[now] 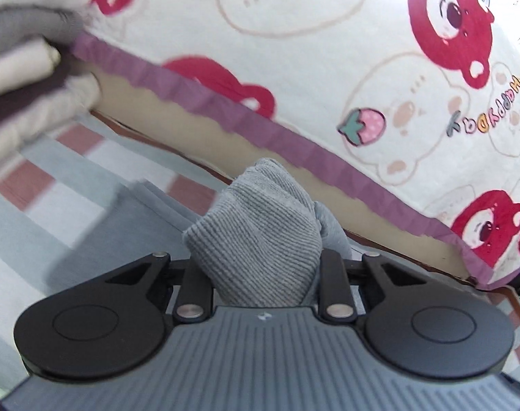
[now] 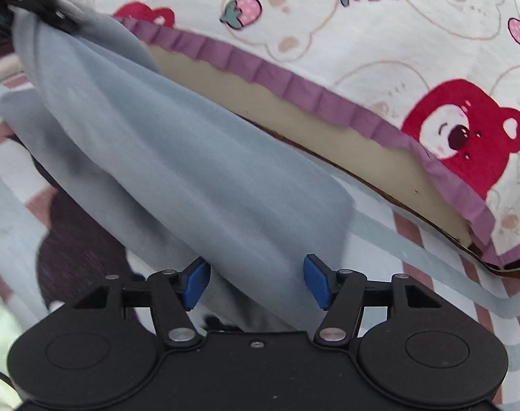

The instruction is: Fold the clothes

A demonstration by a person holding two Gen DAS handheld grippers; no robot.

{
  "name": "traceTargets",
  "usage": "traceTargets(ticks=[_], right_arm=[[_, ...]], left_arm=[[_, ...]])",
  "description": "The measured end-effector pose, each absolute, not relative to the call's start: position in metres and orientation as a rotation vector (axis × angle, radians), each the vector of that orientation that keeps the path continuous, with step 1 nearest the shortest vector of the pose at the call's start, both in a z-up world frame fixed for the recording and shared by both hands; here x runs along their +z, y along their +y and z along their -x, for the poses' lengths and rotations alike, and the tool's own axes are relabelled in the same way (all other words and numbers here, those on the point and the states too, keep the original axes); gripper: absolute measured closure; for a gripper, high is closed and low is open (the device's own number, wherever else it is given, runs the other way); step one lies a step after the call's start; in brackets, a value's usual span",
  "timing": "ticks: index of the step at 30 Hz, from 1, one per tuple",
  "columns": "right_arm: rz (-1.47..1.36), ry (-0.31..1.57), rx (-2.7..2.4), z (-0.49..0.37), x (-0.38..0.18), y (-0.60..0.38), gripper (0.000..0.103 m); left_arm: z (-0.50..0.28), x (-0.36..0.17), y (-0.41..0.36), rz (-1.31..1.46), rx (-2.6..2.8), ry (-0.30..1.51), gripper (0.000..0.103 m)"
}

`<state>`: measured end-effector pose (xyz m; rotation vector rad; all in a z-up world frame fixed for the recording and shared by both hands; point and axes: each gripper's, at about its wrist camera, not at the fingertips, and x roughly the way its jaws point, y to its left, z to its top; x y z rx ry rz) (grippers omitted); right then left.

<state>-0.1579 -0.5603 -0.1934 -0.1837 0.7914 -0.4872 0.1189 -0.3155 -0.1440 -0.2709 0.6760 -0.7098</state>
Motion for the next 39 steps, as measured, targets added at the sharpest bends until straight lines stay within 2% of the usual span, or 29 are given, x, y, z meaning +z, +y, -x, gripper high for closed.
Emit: traceTargets(ticks=[3,8,12,13,17,19,21,23,24,25,27,32,33,35,39], right_arm=[[0.152,0.799,-0.473,0.152,-0.194,-0.564,0.038],[0.155,0.816,-0.434,0.14,-0.202,-0.559,0.035],[0.135,0.833,-0.439,0.141,-0.205,-0.559,0.034],[0.116,0.836,-0.441,0.141,-0.205,-0.561,0.033],[0.036,0.843,-0.452,0.142,-0.203,-0.57,0.033],[-0.004,0.846,-0.457,0.142,-0.201,-0.575,0.031],[-0.055,0.841,-0.462,0.143,-0.203,-0.58,0.03],[-0.099,0.825,-0.457,0.145,-0.204,-0.582,0.029],[-0.115,0.816,-0.449,0.146,-0.205,-0.581,0.027],[-0.123,0.808,-0.429,0.147,-0.205,-0.581,0.027],[-0.121,0.799,-0.4,0.149,-0.207,-0.58,0.026],[-0.16,0.784,-0.411,0.152,-0.206,-0.586,0.026],[-0.161,0.785,-0.411,0.152,-0.206,-0.586,0.026],[-0.182,0.79,-0.418,0.154,-0.205,-0.589,0.026],[-0.266,0.808,-0.457,0.158,-0.206,-0.602,0.026]], left_arm=[[-0.134,-0.141,-0.295,0.25,-0.66,0.672,0.08],[-0.163,-0.169,-0.283,0.116,-0.661,0.755,0.078],[-0.167,-0.186,-0.284,-0.013,-0.653,0.761,0.047],[-0.168,-0.183,-0.281,0.004,-0.664,0.753,0.045],[-0.171,-0.171,-0.272,0.075,-0.71,0.717,0.051],[-0.165,-0.163,-0.276,0.034,-0.75,0.64,0.06],[-0.16,-0.16,-0.283,-0.04,-0.763,0.578,0.06],[-0.167,-0.167,-0.287,-0.087,-0.728,0.604,0.047],[-0.175,-0.175,-0.285,-0.089,-0.697,0.647,0.038],[-0.182,-0.181,-0.282,-0.072,-0.667,0.688,0.034],[-0.191,-0.183,-0.272,0.027,-0.661,0.735,0.034],[-0.183,-0.141,-0.25,0.161,-0.733,0.627,0.034],[-0.181,-0.136,-0.247,0.186,-0.758,0.635,0.037],[-0.175,-0.137,-0.251,0.196,-0.807,0.694,0.04],[-0.155,-0.169,-0.289,0.018,-0.849,0.877,0.043]])
